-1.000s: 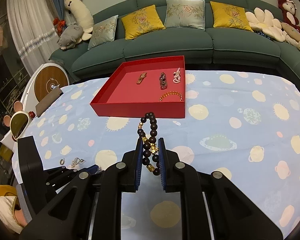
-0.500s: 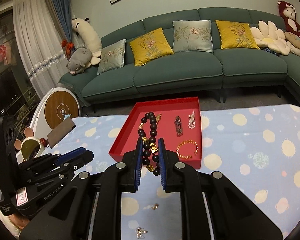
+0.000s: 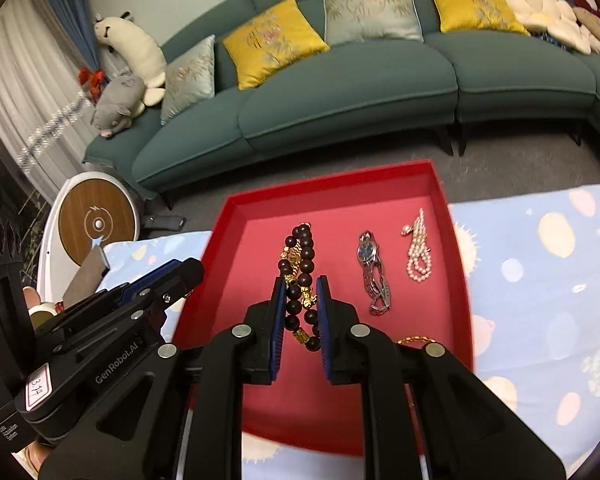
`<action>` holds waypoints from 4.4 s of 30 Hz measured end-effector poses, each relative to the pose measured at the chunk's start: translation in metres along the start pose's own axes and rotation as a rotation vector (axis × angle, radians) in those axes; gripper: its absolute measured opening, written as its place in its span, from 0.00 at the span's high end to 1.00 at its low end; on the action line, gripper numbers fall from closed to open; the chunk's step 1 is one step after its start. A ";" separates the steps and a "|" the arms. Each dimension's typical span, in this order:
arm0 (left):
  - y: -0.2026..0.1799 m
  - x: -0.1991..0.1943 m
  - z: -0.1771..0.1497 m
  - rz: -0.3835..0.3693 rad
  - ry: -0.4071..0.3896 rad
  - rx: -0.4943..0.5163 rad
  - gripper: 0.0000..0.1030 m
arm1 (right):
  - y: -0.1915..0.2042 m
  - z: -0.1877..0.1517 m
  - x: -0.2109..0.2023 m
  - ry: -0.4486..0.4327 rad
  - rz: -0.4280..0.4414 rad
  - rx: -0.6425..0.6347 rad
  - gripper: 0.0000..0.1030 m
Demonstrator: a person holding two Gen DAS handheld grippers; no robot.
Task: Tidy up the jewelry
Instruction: 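Carry the ring in the left tool while the right tool carries the bracelet to the red box, then open the left tool over the red box while the right tool releases the bracelet there, then withdraw both open tools from the box toward the silver earrings, then lower the left tool onto the silver drop earrings and close it, then close the right tool on the silver triangle pendant while the left tool holds the earrings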
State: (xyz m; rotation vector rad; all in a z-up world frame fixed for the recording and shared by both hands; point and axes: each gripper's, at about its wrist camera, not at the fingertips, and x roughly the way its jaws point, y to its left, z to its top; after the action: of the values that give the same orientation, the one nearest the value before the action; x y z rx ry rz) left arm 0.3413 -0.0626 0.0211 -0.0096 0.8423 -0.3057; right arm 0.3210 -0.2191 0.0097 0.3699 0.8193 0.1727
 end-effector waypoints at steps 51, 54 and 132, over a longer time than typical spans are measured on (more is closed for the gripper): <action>0.042 -0.167 -0.213 0.115 0.056 0.007 0.52 | 0.030 -0.200 -0.122 0.020 -0.107 -0.152 0.54; 0.053 -0.165 -0.214 0.115 0.071 -0.017 0.52 | 0.034 -0.200 -0.108 0.031 -0.120 -0.164 0.56; 0.024 -0.130 -0.228 0.000 0.071 0.088 0.88 | 0.043 -0.250 -0.106 0.110 -0.110 -0.311 0.82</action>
State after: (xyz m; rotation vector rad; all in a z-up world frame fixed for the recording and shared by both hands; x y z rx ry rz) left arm 0.0987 0.0209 -0.0391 0.0831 0.8987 -0.3446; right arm 0.0650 -0.1463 -0.0572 0.0220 0.9033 0.2155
